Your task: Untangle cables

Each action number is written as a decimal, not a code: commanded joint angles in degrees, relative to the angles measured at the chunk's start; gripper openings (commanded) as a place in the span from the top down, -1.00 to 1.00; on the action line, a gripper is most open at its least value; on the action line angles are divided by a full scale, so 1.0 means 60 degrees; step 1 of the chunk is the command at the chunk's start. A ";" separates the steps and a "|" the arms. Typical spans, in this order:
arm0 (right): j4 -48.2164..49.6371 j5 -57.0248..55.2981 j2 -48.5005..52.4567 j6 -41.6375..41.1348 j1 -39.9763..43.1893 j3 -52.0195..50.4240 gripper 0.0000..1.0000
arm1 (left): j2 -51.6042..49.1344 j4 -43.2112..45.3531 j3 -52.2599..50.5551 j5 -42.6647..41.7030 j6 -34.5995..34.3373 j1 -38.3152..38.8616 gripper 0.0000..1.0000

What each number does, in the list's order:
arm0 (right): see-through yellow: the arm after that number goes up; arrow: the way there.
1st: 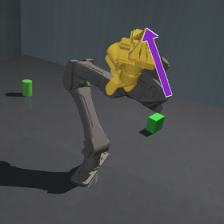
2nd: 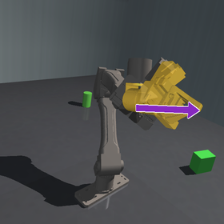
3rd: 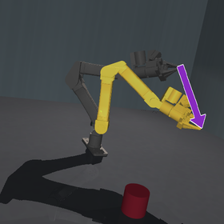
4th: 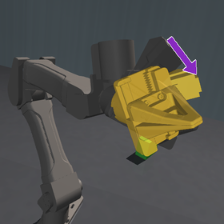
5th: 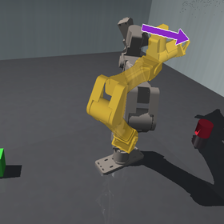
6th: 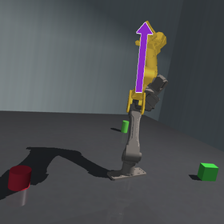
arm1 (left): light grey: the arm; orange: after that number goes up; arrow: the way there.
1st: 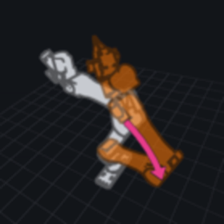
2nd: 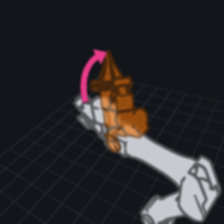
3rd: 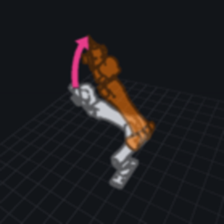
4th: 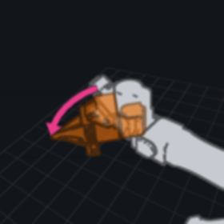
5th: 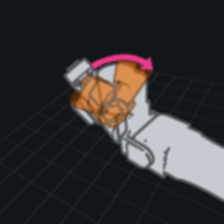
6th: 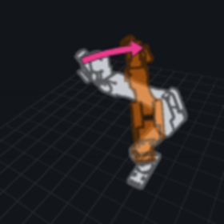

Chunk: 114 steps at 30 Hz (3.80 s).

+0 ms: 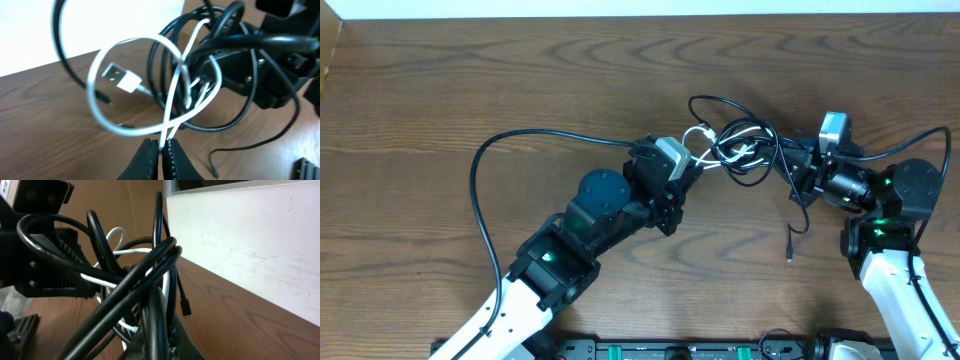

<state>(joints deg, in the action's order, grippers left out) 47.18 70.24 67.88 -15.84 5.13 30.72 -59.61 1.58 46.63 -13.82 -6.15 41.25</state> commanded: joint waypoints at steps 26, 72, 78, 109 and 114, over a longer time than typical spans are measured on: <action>0.0018 -0.0433 -0.0040 0.0069 0.0138 0.0106 0.98 | 0.0200 -0.0328 0.0080 -0.0084 -0.0678 -0.0073 0.19; -0.0055 -0.0361 -0.0040 -0.0073 0.0131 0.0106 0.98 | -0.1610 0.2940 0.0080 -0.0863 -0.2422 0.0095 -0.07; -0.0055 -0.0357 -0.0040 -0.0076 0.0127 0.0106 0.98 | -0.1727 0.3020 0.0080 -0.0867 -0.2426 0.0098 0.03; -0.0299 -0.0361 -0.0040 -0.0069 0.0131 0.0106 0.98 | -0.1978 0.3566 0.0080 -0.0841 -0.2422 0.0182 0.85; -0.0302 -0.0361 -0.0040 0.0044 0.0135 0.0106 0.98 | -0.1840 0.3144 0.0080 -0.0874 -0.2426 0.0182 0.85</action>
<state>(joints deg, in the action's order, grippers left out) 45.10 68.55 67.88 -15.88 5.65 30.72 -71.20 21.30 46.63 -18.81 -21.02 42.24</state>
